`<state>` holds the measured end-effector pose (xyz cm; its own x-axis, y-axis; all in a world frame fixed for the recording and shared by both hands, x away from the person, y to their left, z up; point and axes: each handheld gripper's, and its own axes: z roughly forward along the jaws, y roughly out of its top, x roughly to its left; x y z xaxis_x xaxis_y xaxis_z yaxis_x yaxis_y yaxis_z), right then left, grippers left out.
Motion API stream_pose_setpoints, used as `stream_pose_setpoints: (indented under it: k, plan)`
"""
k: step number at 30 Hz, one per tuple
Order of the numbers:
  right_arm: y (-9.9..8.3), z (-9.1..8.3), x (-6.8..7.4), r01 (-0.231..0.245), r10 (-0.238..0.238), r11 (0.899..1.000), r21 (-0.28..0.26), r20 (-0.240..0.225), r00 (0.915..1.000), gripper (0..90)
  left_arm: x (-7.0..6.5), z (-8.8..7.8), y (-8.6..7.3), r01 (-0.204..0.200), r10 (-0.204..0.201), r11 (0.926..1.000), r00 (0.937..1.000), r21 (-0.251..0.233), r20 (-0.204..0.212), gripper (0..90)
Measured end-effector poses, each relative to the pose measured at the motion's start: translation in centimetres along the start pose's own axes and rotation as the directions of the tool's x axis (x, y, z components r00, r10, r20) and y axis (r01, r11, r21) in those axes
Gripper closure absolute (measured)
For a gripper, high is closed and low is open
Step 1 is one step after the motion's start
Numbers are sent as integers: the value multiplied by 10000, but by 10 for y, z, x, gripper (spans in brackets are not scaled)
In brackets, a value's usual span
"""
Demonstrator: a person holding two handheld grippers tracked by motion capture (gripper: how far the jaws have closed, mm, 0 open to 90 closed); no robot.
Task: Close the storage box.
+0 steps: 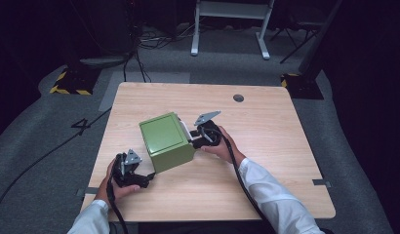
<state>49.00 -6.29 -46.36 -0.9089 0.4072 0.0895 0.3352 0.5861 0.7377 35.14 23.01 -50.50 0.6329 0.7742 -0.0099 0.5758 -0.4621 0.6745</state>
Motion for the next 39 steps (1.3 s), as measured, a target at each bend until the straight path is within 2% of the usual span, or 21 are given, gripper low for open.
stream_pose_setpoints:
  k: [2,4,6,10,15,20,26,30,34,39]
  plan:
    - [0,-1,0,2,-2,10000,17,25,10000,474,0,0,0,3,-3,10000,10000,-8,10,69]
    - [-1,-4,-1,-8,8,10000,-9,123,9999,417,0,0,0,5,-5,10000,10000,-8,11,69]
    - [-1,-7,-3,-59,60,10000,-34,131,9999,410,0,0,0,1,-1,10000,10000,-5,9,69]
    - [1,-15,0,331,-333,9994,57,476,9983,379,0,0,0,2,-2,10000,10000,-7,8,69]
    - [1,-22,0,454,-458,9989,75,668,9967,335,0,0,0,2,-2,10000,10000,-7,9,69]
    - [-1,-36,-2,489,-463,9984,-283,868,9952,302,0,0,0,5,-5,10000,10000,-6,14,69]
    - [-12,-56,-4,807,-817,9967,128,1833,9796,280,0,0,0,-12,12,10000,10000,9,29,68]
    - [-19,-71,-13,670,-707,9975,236,2464,9666,276,0,0,0,-18,18,10000,10000,12,20,68]
    - [-26,-83,-20,439,-468,9989,171,2493,9673,257,0,0,0,-16,16,10000,10000,11,18,69]
    - [-37,-100,-25,473,-527,9985,265,2722,9608,238,0,0,0,-16,16,10000,10000,9,19,69]
